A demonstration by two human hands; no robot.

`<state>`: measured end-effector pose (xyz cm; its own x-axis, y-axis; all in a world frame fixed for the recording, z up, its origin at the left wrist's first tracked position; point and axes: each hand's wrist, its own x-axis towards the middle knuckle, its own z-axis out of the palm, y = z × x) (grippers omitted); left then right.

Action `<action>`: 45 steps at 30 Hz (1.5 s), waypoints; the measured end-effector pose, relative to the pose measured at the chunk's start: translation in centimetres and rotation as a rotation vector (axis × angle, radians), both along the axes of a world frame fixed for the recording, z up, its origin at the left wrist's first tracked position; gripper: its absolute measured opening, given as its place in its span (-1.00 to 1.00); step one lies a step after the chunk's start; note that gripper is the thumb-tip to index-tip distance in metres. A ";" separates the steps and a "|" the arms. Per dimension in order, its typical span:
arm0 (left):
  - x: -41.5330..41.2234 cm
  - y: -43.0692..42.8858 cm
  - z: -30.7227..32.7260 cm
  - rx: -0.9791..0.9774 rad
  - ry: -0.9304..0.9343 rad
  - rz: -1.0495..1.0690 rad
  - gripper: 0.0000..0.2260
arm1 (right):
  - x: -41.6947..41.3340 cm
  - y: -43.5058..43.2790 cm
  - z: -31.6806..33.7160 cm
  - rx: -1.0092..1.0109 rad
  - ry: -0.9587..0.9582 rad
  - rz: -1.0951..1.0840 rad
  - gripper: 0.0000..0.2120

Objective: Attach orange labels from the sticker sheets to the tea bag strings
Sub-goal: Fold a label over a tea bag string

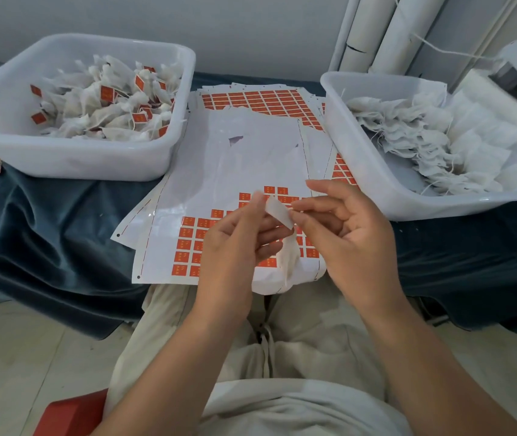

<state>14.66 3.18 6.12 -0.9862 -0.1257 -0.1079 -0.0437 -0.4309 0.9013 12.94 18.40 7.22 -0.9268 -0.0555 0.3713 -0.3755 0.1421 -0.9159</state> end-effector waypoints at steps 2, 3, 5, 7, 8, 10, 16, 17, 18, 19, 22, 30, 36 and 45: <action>0.0 -0.3 -0.2 -0.081 0.032 0.014 -0.78 | 0.2 -0.1 0.0 0.033 0.013 0.011 -0.65; 0.0 -0.4 -0.3 -0.101 0.032 0.038 -0.83 | 0.2 -0.1 0.1 0.035 0.016 0.018 -0.65; 0.0 -0.4 -0.4 -0.102 -0.003 0.093 -0.87 | 0.2 -0.1 0.3 0.014 0.007 0.041 -0.64; 0.1 -0.3 -0.5 -0.078 -0.021 0.145 -0.87 | 0.2 -0.1 0.4 0.006 0.004 0.086 -0.62; 0.2 -0.2 -0.6 -0.053 -0.022 0.174 -0.87 | 0.3 -0.2 0.4 -0.001 0.007 0.115 -0.60; 0.3 0.2 -0.8 0.003 -0.016 0.230 -0.87 | 0.7 -0.5 0.3 -0.005 0.018 0.163 -0.57; 1.1 1.9 -1.6 -0.010 0.058 0.256 -0.86 | 1.4 -1.6 -0.4 0.026 0.065 0.166 -0.53; 1.2 2.2 -1.7 -0.014 0.064 0.239 -0.85 | 1.4 -1.7 -0.5 0.047 0.083 0.141 -0.53; 1.3 2.4 -1.8 -0.007 0.071 0.217 -0.84 | 1.4 -1.7 -0.5 0.067 0.103 0.116 -0.52; 1.4 2.7 -1.8 0.012 0.084 0.191 -0.83 | 1.4 -1.6 -0.6 0.076 0.116 0.096 -0.52; 1.5 3.2 -1.9 0.004 0.108 0.141 -0.82 | 1.2 -1.3 -0.4 0.019 0.074 0.061 -0.50; 1.8 3.1 -2.2 -0.064 0.108 0.140 -0.83 | 0.6 -1.0 0.0 -0.163 -0.068 0.013 -0.58; 1.7 2.8 -1.9 -0.093 0.138 0.119 -0.82 | 0.1 -0.5 0.2 -0.221 -0.181 0.015 -0.61; 1.4 2.3 -1.9 -0.169 0.215 0.010 -0.87 | -0.5 0.0 -0.2 -0.365 -0.354 -0.012 -0.63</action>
